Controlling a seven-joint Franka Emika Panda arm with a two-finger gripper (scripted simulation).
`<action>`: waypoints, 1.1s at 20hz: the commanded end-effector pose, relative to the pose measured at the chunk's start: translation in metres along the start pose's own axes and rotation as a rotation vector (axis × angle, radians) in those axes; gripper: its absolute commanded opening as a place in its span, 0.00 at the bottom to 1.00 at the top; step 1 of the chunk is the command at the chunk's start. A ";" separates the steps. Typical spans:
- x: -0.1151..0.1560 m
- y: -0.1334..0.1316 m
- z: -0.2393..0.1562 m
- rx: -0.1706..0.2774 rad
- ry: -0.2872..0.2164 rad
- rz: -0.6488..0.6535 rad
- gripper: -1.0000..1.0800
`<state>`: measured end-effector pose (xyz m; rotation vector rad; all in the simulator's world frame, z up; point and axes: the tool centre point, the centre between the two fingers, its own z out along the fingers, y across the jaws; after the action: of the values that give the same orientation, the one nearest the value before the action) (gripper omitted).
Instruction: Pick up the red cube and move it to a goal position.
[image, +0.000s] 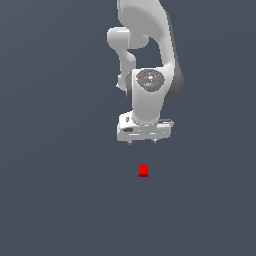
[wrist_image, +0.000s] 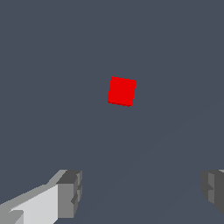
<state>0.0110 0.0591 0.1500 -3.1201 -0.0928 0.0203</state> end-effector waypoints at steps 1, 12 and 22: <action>0.007 -0.001 0.014 -0.002 0.001 0.017 0.96; 0.052 -0.005 0.090 -0.014 0.010 0.112 0.96; 0.076 -0.005 0.125 -0.019 0.014 0.159 0.96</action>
<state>0.0820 0.0705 0.0273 -3.1374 0.1479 0.0030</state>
